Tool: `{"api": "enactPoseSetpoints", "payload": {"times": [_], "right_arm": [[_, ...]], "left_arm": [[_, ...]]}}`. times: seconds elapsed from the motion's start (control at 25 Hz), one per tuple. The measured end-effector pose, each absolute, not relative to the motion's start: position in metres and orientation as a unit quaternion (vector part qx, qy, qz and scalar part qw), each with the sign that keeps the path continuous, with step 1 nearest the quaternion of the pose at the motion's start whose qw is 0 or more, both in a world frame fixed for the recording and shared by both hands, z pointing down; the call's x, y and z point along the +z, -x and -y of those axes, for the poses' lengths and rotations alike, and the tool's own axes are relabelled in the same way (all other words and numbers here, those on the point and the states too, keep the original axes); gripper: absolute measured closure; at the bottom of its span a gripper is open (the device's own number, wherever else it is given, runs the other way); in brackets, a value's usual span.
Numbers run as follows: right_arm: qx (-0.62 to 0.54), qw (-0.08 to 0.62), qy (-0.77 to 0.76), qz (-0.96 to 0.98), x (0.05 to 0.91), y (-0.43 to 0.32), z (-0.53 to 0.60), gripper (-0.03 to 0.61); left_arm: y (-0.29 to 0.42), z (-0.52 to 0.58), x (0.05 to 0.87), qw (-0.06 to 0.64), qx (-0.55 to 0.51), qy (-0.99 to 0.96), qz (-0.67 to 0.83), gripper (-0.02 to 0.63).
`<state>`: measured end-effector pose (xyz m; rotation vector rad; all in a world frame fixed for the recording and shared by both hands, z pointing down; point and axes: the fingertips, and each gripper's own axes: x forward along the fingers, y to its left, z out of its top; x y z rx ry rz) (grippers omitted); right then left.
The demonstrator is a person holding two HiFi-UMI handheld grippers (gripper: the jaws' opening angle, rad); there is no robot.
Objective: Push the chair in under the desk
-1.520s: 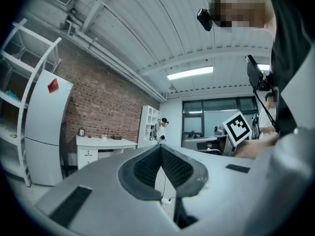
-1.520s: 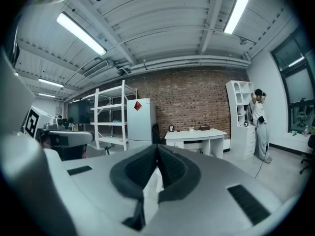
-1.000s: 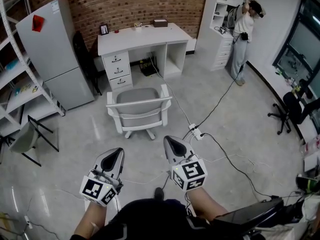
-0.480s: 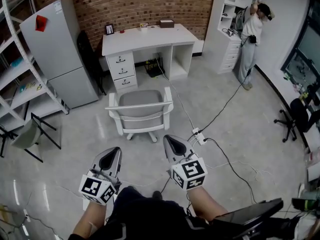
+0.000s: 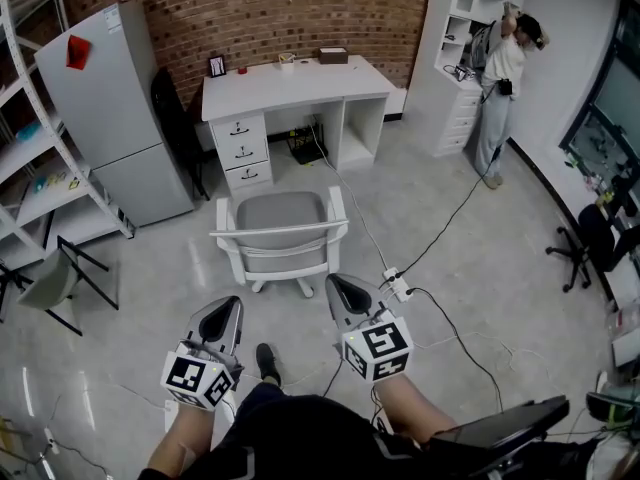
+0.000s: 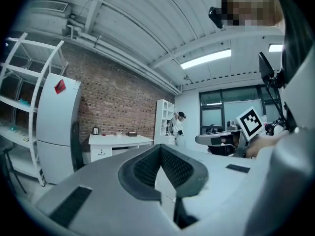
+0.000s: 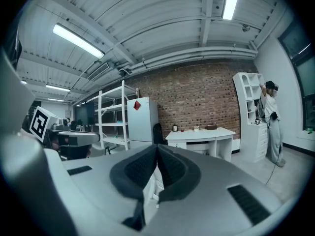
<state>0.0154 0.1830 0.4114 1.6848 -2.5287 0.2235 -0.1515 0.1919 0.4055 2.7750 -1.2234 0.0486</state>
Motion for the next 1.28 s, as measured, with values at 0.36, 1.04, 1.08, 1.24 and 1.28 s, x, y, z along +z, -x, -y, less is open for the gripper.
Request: {"api": "enactPoseSetpoints", "payload": {"times": [0.36, 1.04, 1.08, 1.24, 1.28], "right_arm": [[0.061, 0.064, -0.556, 0.826, 0.416, 0.000, -0.129, 0.569], [0.070, 0.130, -0.562, 0.814, 0.451, 0.016, -0.025, 0.543], [0.072, 0.135, -0.563, 0.812, 0.454, 0.016, -0.020, 0.534], [0.077, 0.156, -0.563, 0.808, 0.467, 0.021, -0.006, 0.515], [0.075, 0.163, -0.561, 0.808, 0.469, 0.024, -0.002, 0.511]], "left_arm": [[0.162, -0.129, 0.422, 0.047, 0.040, -0.917, 0.394, 0.606], [0.178, -0.017, 0.461, 0.040, 0.106, -0.926, 0.361, 0.601], [0.178, -0.012, 0.464, 0.046, 0.107, -0.928, 0.355, 0.590], [0.181, 0.009, 0.476, 0.047, 0.125, -0.931, 0.339, 0.502], [0.182, 0.014, 0.478, 0.041, 0.132, -0.931, 0.337, 0.499]]}}
